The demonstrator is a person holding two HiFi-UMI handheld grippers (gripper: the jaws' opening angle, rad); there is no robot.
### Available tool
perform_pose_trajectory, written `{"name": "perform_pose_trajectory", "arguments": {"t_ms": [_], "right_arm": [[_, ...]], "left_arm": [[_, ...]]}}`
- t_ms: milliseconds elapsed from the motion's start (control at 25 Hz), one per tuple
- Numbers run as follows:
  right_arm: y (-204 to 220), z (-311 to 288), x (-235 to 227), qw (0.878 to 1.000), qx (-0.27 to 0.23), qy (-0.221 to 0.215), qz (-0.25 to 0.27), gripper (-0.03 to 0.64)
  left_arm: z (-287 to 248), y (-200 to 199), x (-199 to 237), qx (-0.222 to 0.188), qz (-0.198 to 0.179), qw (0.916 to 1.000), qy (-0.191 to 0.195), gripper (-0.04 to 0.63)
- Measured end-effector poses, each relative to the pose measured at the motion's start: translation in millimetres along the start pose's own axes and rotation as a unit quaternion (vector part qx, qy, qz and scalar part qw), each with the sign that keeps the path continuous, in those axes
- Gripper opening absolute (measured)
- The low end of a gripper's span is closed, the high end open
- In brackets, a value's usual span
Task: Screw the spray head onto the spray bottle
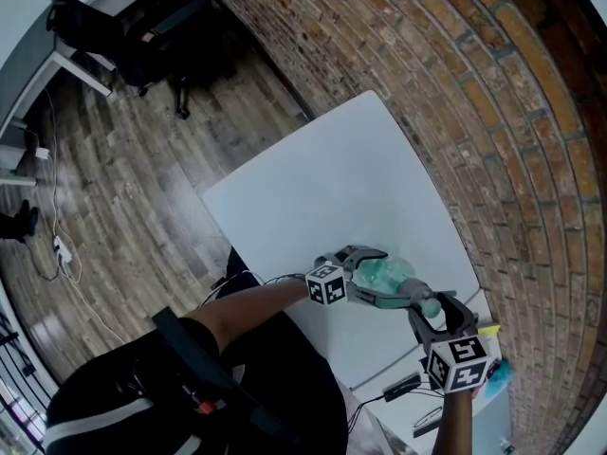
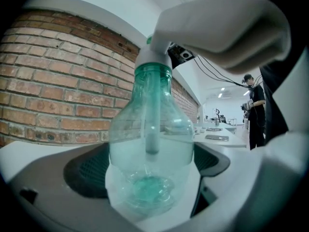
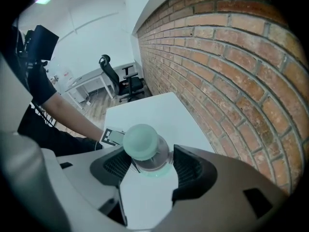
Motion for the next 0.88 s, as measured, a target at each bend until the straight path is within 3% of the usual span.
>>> {"name": "perform_pose_trajectory", "arguments": {"t_ms": [160,320,440,680,800,880], "right_arm": [[-6.1,2.6,3.9,0.996,-0.010,0.000,0.090,0.275],[-18.3,9.2,11.6,0.975,-0.023,-0.018,0.219,0.275],[-19.6,10.7,16.1,0.947,-0.011,-0.045,0.318,0.273],[-10.9,-3.0,22.7,0.871,0.014,-0.055,0.489,0.273],[-5.6,-13.3,22.7,0.848,0.018,-0.055,0.526,0.273],[-4.9,-14.9,20.3,0.840,0.026,-0.057,0.538,0.273]], "left_arm": [[0.9,5.9,-1.4,0.013,-0.001,0.9999,0.005,0.541],[2.6,14.9,-1.4,0.024,0.004,0.9997,0.001,0.537],[0.8,14.2,0.6,0.023,-0.001,0.9997,0.001,0.537],[-3.6,14.5,2.1,0.025,-0.019,0.9995,0.003,0.537],[-6.5,16.0,3.3,0.024,-0.017,0.9995,0.004,0.537],[-9.9,13.9,5.2,0.023,-0.019,0.9995,0.007,0.537]]}}
Point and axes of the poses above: the fingertips, and each gripper's own axes: z backward along the fingers, x to its left, y out of its underside, the point moved 6 cm from there along z, backward along the fingers, and after that the axes turned 13 degrees about y, right-handed, at the moved point
